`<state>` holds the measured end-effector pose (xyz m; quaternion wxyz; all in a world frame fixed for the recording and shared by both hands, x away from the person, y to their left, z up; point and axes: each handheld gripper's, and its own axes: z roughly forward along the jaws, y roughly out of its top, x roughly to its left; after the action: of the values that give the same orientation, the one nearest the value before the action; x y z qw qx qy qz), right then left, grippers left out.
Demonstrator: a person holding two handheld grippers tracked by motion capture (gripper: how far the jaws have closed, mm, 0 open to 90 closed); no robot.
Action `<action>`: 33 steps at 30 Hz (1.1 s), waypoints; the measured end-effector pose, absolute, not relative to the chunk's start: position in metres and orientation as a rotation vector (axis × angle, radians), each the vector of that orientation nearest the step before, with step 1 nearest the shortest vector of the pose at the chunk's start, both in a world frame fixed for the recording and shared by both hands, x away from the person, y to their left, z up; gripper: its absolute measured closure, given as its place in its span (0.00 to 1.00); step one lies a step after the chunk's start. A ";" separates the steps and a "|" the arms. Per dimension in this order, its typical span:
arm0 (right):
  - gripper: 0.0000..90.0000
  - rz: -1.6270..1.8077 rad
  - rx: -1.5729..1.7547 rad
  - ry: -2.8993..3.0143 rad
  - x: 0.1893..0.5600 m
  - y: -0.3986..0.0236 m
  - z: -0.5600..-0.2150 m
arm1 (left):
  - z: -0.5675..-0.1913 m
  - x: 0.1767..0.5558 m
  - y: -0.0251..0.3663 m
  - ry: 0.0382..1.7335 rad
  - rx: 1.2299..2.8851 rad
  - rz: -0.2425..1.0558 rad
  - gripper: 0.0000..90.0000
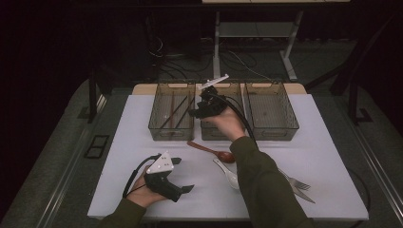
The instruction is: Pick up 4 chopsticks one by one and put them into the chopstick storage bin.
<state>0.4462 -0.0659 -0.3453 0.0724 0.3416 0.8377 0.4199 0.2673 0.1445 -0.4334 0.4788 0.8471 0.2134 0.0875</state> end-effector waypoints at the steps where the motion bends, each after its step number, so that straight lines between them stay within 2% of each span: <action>1: 0.49 1.268 1.028 2.516 0.444 -0.070 -0.345 | -0.433 0.267 0.144 0.521 2.067 0.215 0.00; 10: 0.47 1.334 1.018 2.482 0.425 -0.111 -0.340 | -0.434 0.267 0.145 0.533 2.062 0.217 0.00; 24: 0.36 1.385 0.975 2.465 0.393 -0.157 -0.349 | -0.433 0.268 0.148 0.550 2.073 0.223 0.00; 33: 0.36 1.441 0.984 2.441 0.372 -0.184 -0.360 | -0.434 0.268 0.148 0.556 2.074 0.225 0.00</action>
<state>0.3720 -0.1839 -0.3595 0.0705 0.3272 0.8115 0.4790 0.2682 0.1485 -0.4341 0.4718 0.8469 0.2273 0.0920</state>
